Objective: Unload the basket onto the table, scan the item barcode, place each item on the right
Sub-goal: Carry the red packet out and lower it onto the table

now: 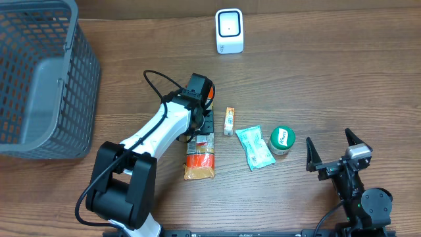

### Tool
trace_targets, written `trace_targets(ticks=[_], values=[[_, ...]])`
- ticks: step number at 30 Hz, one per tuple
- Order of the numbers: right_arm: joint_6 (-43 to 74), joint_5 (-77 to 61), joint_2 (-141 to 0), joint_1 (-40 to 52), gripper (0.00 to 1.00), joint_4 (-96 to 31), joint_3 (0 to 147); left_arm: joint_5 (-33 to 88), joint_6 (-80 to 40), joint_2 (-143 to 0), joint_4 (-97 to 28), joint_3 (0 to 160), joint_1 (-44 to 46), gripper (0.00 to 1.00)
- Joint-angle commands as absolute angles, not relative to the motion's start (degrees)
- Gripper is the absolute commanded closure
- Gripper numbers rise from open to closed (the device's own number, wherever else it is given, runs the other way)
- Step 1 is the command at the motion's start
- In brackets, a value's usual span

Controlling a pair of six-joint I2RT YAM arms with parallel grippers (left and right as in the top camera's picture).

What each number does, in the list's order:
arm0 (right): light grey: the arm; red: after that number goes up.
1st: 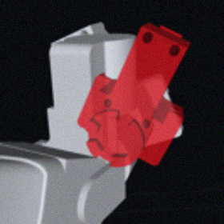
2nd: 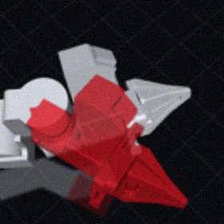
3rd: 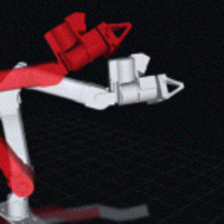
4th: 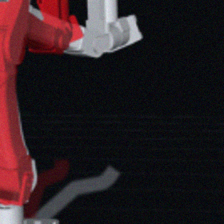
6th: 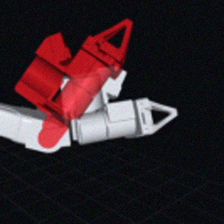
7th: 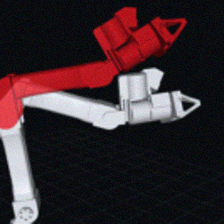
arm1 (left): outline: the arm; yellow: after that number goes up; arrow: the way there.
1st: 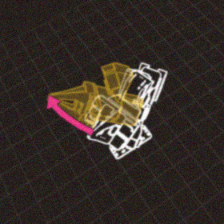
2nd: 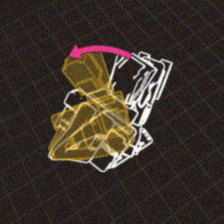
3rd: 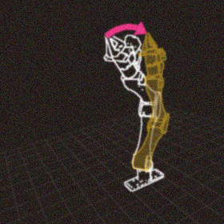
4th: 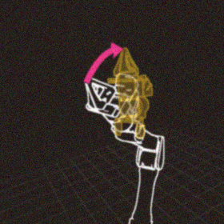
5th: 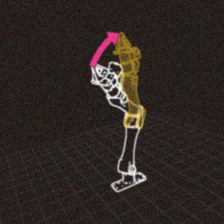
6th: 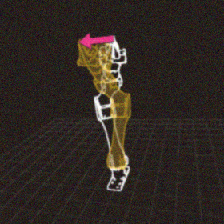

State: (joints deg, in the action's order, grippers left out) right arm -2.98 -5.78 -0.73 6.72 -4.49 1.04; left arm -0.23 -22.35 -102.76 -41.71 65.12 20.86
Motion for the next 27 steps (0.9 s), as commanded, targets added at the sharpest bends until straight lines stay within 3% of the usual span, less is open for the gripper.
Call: trace_targets(ticks=[1,3,7,12,22,25,27], values=[[-3.1,-6.1,-0.2,6.3,0.0,-4.3,0.4,-1.1,-24.1,-101.6,-41.8,64.5,20.6,0.67],[-3.1,-6.1,-0.2,6.3,0.0,-4.3,0.4,-1.4,-24.5,-101.6,-41.3,64.5,20.6,0.61],[-3.1,-6.1,-0.2,6.3,0.0,-4.3,0.4,-1.9,-25.5,-101.6,-39.9,64.5,20.6,0.61],[-3.1,-6.1,-0.2,6.3,0.0,-4.3,0.4,-3.2,-26.1,-101.6,-39.7,64.5,20.6,0.73],[-3.1,-6.1,-0.2,6.3,0.0,-4.3,0.4,-5.7,-28.8,-101.6,-40.5,64.5,20.6,0.76],[-3.1,-6.1,-0.2,6.3,0.0,-4.3,0.4,-5.7,-29.0,-101.6,-40.6,64.5,20.6,0.75],[-3.1,-6.1,-0.2,6.3,0.0,-4.3,0.4,-5.7,-29.0,-101.6,-40.5,64.5,20.6,0.67]])
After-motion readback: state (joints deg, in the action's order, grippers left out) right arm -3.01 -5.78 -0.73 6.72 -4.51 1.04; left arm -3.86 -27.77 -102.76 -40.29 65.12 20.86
